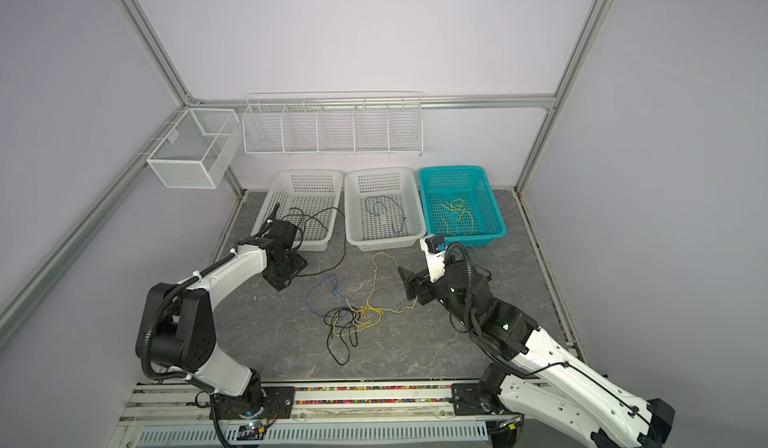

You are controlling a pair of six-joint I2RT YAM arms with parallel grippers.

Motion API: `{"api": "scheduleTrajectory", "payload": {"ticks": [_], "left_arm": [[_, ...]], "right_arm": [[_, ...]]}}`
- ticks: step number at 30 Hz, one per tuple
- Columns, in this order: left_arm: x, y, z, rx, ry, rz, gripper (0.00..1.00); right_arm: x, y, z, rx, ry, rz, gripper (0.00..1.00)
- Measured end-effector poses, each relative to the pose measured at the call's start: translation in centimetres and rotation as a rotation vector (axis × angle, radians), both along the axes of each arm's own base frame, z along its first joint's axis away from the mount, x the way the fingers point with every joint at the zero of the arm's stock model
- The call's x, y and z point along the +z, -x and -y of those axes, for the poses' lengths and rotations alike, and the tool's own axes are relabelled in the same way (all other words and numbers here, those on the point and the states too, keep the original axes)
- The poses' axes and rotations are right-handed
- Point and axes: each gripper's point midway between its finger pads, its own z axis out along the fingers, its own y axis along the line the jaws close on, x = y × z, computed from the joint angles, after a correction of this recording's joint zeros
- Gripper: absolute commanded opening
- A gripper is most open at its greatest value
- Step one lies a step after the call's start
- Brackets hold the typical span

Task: Untangle the cables
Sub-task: 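Grasp the hanging black wire end with the left gripper while the right gripper withdraws, then lift the black wire end with the left gripper over the white basket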

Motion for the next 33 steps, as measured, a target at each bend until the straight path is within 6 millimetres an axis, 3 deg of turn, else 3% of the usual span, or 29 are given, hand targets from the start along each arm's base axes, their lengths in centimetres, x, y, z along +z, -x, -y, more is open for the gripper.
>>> {"api": "scheduleTrajectory", "payload": {"ticks": [3, 7, 13, 27, 33], "left_arm": [[-0.5, -0.1, -0.1, 0.014, -0.006, -0.007, 0.63], [-1.4, -0.5, -0.2, 0.028, -0.010, -0.016, 0.57], [-3.3, -1.6, -0.5, 0.043, -0.006, -0.021, 0.44], [-4.3, -3.2, -1.0, 0.046, -0.032, 0.009, 0.31], [-4.4, -3.4, -1.6, 0.055, -0.050, 0.009, 0.17]], "right_arm": [[-1.6, 0.0, -0.2, 0.004, 0.012, -0.017, 0.88], [-2.2, 0.1, -0.6, 0.020, -0.001, -0.023, 0.88], [-1.8, 0.4, -0.7, 0.038, -0.037, -0.006, 0.88], [-0.8, 1.0, -0.7, 0.057, -0.087, 0.007, 0.88], [-1.1, 0.9, -0.8, 0.057, -0.081, 0.000, 0.88]]}}
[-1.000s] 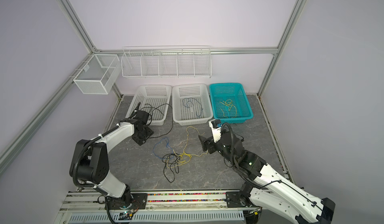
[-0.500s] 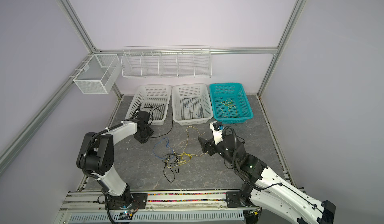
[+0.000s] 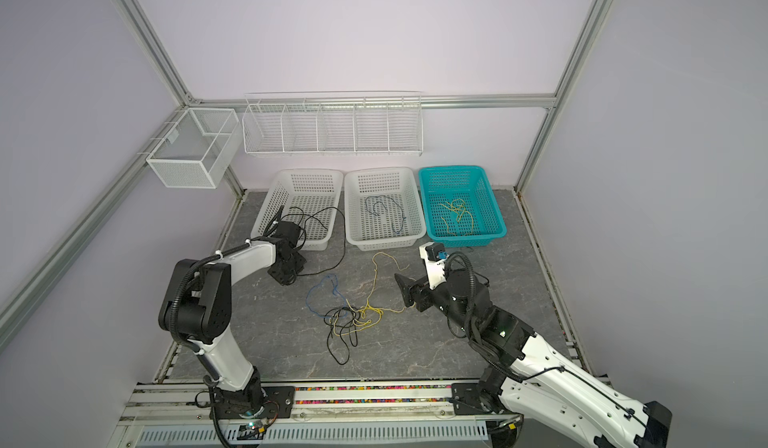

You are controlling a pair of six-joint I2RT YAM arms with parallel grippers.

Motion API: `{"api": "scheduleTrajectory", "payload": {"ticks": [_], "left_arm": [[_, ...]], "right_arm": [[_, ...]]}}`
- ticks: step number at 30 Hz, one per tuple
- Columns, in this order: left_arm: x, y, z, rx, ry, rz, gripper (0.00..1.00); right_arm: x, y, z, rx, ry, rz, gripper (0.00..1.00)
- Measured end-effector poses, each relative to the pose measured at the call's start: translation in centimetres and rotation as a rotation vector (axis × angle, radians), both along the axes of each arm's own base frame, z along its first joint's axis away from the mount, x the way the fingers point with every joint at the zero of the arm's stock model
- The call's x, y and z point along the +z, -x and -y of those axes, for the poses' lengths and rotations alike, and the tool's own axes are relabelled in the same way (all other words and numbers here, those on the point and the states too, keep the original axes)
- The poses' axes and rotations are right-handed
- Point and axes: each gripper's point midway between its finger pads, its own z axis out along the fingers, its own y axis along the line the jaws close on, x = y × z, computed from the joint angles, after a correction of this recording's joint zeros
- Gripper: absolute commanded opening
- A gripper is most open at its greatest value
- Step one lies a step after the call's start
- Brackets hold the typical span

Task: Untangle the cables
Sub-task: 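Lift the black wire end with the left gripper over the white basket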

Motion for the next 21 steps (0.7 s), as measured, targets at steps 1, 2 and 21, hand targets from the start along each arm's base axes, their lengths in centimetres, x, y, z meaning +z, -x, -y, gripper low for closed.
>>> {"api": "scheduleTrajectory", "payload": {"ticks": [1, 2, 21], "left_arm": [[0.0, 0.0, -0.1, 0.000, -0.001, -0.001, 0.14], [0.0, 0.0, -0.2, -0.001, -0.002, -0.002, 0.12], [1.2, 2.9, -1.0, -0.012, 0.003, -0.026, 0.00]], "right_arm": [[-0.1, 0.0, 0.0, 0.000, 0.002, -0.002, 0.88], [-0.1, 0.0, 0.0, 0.000, 0.003, -0.003, 0.88], [-0.3, -0.1, -0.1, -0.001, 0.007, -0.010, 0.88]]}}
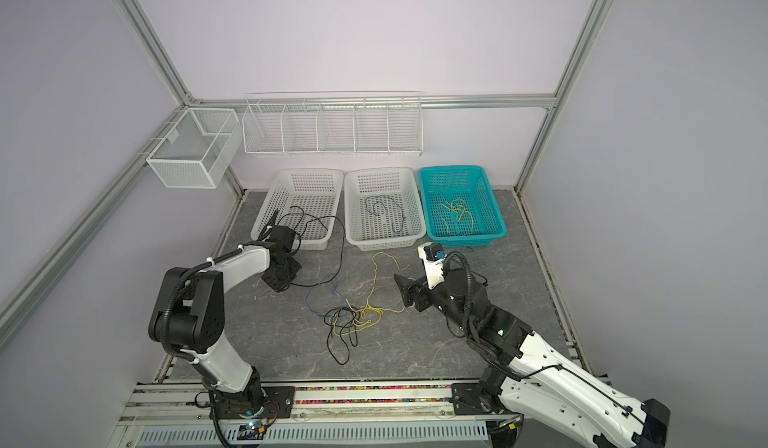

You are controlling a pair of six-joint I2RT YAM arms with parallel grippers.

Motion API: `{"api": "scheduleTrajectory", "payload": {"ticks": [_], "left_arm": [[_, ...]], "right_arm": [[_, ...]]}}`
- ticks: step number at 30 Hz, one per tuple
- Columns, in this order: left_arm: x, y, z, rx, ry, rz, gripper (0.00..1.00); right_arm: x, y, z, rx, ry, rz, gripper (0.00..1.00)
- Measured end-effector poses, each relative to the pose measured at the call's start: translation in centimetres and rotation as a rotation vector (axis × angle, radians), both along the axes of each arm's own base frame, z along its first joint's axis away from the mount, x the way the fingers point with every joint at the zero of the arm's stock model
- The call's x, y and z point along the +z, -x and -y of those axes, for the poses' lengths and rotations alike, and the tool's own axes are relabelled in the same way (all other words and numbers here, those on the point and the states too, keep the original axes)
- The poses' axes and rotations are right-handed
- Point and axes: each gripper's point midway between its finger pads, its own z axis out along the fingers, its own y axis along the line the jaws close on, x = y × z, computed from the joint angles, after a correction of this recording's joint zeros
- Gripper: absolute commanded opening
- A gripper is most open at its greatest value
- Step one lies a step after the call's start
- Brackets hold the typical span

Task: Untangle the cables
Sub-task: 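Lift the black wire end with the left gripper over the white basket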

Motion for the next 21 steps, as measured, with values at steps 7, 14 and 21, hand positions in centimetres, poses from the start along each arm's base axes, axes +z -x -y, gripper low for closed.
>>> {"api": "scheduleTrajectory", "payload": {"ticks": [7, 14, 21], "left_arm": [[6.8, -0.1, 1.8, -0.045, 0.134, 0.178, 0.00], [12.0, 0.0, 2.6, -0.081, 0.209, 0.274, 0.00], [20.9, -1.2, 2.9, -0.105, 0.293, 0.493, 0.00]], "right_arm": [[0.0, 0.0, 0.0, 0.000, -0.001, 0.001, 0.88], [0.0, 0.0, 0.0, 0.000, -0.001, 0.001, 0.88], [0.0, 0.0, 0.0, 0.000, -0.001, 0.001, 0.88]]}}
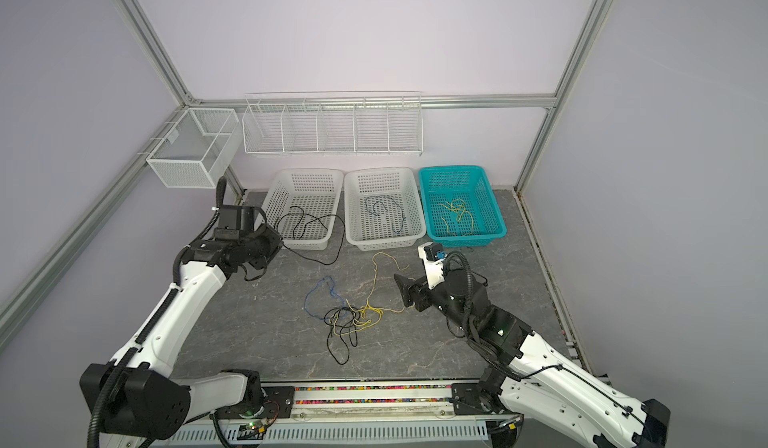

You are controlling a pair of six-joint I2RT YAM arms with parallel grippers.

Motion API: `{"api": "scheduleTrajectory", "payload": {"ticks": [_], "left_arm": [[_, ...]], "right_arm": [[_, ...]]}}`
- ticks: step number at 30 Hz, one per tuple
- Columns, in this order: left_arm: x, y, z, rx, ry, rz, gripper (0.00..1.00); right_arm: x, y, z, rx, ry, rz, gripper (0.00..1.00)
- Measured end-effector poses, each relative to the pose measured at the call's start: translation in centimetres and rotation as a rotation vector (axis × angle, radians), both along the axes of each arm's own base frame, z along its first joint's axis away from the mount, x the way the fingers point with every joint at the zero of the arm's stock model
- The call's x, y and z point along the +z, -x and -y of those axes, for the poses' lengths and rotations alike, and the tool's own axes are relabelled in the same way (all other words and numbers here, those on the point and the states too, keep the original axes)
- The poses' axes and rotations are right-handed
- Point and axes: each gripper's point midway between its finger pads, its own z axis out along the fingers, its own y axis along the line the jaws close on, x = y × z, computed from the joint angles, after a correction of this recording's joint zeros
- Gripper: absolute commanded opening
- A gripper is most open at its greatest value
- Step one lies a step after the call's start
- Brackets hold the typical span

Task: Untangle the cables
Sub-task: 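Lift the black wire end with the left gripper over the white basket, then lower the black wire end into the basket and open the left gripper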

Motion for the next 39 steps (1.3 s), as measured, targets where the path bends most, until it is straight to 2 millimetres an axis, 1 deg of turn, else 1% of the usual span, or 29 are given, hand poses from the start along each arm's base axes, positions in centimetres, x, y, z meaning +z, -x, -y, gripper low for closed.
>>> {"api": "scheduleTrajectory", "payload": {"ticks": [4, 6, 8, 10, 14, 16, 19, 22, 24, 26, 29, 31, 37, 39], "left_arm": [[6.4, -1.5, -0.7, 0.015, 0.008, 0.140, 0.00], [8.7, -2.0, -1.3, 0.029, 0.000, 0.193, 0.00], [10.2, -2.6, -2.2, 0.055, -0.022, 0.229, 0.00], [11.0, -3.5, -3.2, 0.082, -0.058, 0.246, 0.00], [10.5, -5.6, -5.1, 0.134, -0.150, 0.222, 0.00], [9.9, -6.7, -6.3, 0.170, -0.212, 0.199, 0.00], [9.8, -8.2, -8.1, 0.221, -0.308, 0.185, 0.00], [10.9, -9.3, -9.6, 0.263, -0.394, 0.201, 0.00], [11.7, -9.9, -10.1, 0.278, -0.434, 0.218, 0.00], [12.1, -10.4, -10.4, 0.281, -0.463, 0.227, 0.00], [11.2, -11.4, -10.3, 0.258, -0.505, 0.214, 0.00], [10.1, -12.0, -9.7, 0.232, -0.542, 0.199, 0.00], [5.1, -13.9, -5.9, 0.092, -0.653, 0.128, 0.00], [3.8, -14.5, -5.3, 0.068, -0.675, 0.104, 0.00]], "right_arm": [[0.0, 0.0, 0.0, 0.000, 0.001, 0.000, 0.88], [0.0, 0.0, 0.0, 0.000, 0.001, -0.001, 0.88], [0.0, 0.0, 0.0, 0.000, 0.001, -0.001, 0.88], [0.0, 0.0, 0.0, 0.000, 0.001, -0.001, 0.88], [-0.2, -0.1, -0.1, 0.000, 0.004, -0.004, 0.88], [-0.4, -0.1, -0.2, 0.000, 0.010, -0.009, 0.88], [-0.6, -0.2, -0.2, 0.000, 0.015, -0.013, 0.88], [-0.6, -0.2, -0.2, 0.001, 0.014, -0.013, 0.88], [-0.7, -0.3, -0.3, 0.001, 0.019, -0.017, 0.88], [-1.1, -0.4, -0.4, 0.001, 0.027, -0.024, 0.88], [-1.4, -0.5, -0.6, 0.001, 0.037, -0.032, 0.88], [-1.6, -0.5, -0.6, 0.001, 0.040, -0.035, 0.88], [-2.2, -0.7, -0.9, 0.004, 0.057, -0.050, 0.88], [-2.4, -0.7, -1.0, 0.004, 0.061, -0.054, 0.88]]}}
